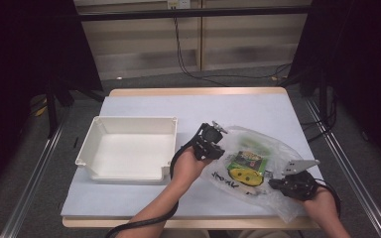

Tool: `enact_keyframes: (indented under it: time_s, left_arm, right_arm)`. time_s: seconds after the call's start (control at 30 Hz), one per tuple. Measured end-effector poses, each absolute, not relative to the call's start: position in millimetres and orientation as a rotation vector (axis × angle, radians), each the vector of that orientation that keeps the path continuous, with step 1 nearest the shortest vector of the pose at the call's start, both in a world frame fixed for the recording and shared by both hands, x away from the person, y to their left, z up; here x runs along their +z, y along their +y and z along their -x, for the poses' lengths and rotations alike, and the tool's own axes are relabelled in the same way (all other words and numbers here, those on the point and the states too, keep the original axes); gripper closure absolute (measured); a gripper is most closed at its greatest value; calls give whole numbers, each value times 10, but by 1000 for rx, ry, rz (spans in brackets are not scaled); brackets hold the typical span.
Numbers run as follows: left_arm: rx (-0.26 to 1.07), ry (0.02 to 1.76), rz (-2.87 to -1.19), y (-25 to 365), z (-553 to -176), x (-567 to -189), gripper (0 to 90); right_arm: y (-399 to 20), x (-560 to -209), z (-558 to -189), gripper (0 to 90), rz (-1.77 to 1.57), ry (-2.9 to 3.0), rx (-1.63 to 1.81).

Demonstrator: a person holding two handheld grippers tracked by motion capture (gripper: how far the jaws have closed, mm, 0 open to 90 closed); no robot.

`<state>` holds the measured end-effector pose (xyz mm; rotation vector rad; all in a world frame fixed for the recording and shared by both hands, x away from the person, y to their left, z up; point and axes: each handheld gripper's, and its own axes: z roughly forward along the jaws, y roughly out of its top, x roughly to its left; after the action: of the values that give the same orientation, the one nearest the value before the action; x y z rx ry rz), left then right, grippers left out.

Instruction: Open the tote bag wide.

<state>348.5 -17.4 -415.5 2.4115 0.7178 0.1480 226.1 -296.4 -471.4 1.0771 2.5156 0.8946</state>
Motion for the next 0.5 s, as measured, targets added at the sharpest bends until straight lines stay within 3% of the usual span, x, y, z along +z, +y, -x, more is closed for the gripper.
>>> enact_keyframes:
  time_s: [0.17,0.3,0.5]
  left_arm:
    - [129,723,-2406,-112,-3474,-4219,810]
    - [86,706,-2389,-90,-3441,-4172,712]
    - [16,663,-2378,-117,-3399,-4065,511]
  right_arm:
    - [-3110,-4700,-2233,881,-1130,2483,895]
    - [-3043,-4592,-2247,779,-1137,2429,948]
    - [-2902,-4472,-2282,715,-1111,2411,958]
